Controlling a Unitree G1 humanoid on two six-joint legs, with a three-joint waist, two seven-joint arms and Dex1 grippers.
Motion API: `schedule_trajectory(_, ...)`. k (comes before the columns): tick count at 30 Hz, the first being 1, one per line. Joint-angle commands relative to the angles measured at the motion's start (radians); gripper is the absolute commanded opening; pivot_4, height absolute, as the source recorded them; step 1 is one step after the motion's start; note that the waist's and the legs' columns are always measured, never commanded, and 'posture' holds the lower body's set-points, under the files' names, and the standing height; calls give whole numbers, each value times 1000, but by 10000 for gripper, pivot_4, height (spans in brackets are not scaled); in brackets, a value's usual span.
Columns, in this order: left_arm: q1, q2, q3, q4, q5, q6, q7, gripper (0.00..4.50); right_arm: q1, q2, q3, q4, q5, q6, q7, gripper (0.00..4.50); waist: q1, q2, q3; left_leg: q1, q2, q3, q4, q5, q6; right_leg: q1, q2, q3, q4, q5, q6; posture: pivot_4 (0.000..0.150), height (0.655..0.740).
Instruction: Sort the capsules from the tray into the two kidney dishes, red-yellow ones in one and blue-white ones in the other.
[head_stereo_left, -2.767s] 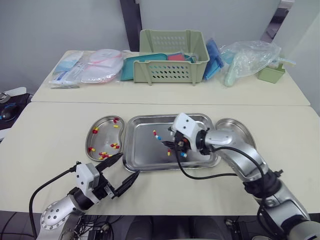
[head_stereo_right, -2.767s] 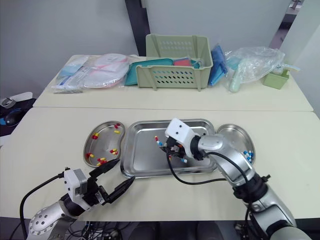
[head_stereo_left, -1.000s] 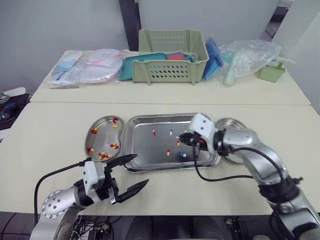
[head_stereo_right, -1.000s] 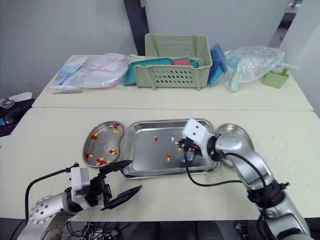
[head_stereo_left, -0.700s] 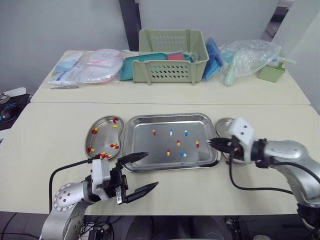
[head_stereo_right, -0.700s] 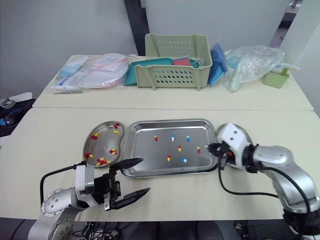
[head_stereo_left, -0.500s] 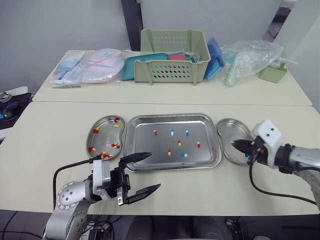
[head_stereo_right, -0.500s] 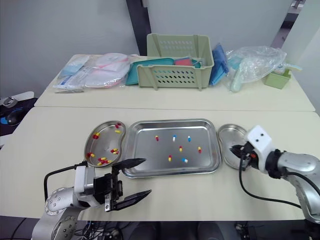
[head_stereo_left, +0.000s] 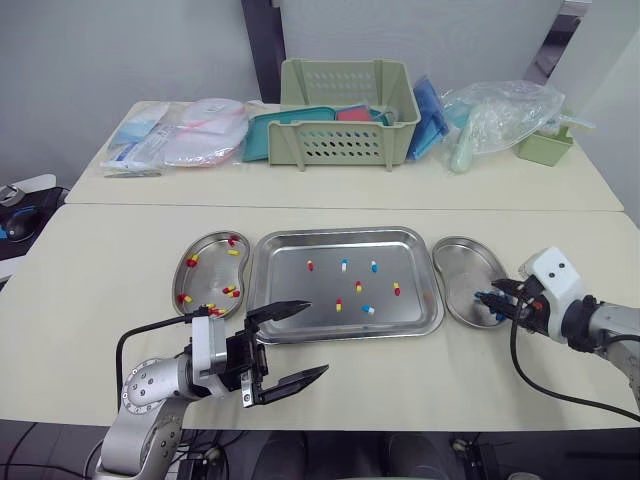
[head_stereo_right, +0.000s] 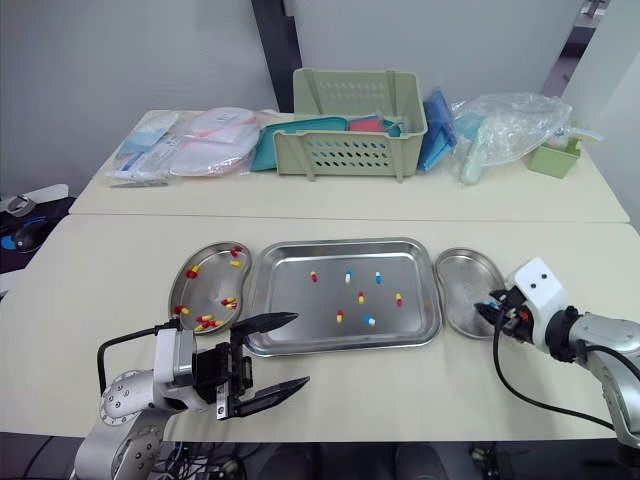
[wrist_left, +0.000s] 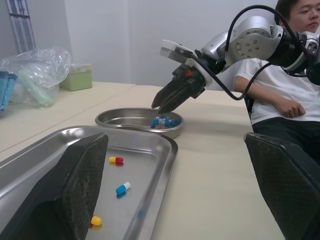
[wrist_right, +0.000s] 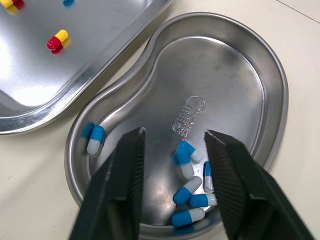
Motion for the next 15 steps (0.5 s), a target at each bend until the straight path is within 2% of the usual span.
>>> schedule_trajectory(1, 8, 8, 20, -40, -14, 13, 36, 45000, -6, -10, -47, -13, 12, -56, -3, 31135, 0, 0, 0, 0, 0, 0, 0, 0, 0, 0, 0, 0, 0, 0, 0, 1500, 7400)
schedule_trajectory(5, 22, 7, 86, -54, -13, 49, 146, 45000, 21, -22, -67, 1, 1, -171, 24, 44243, 0, 0, 0, 0, 0, 0, 0, 0, 0, 0, 0, 0, 0, 0, 0, 1500, 7400)
schedule_trajectory(10, 97, -6, 249, -79, 11, 77, 340, 45000, 107, -37, -90, 30, -36, -474, 127, 44243, 0, -1, 0, 0, 0, 0, 0, 0, 0, 0, 0, 0, 0, 0, 0, 1500, 7400)
schedule_trajectory(15, 173, 27, 460, -56, 69, 136, 526, 45000, 133, -98, -162, 118, 30, -547, 269, 44243, 1, -1, 1, 1, 0, 0, 0, 0, 0, 2, 0, 0, 0, 0, 0, 1500, 7400)
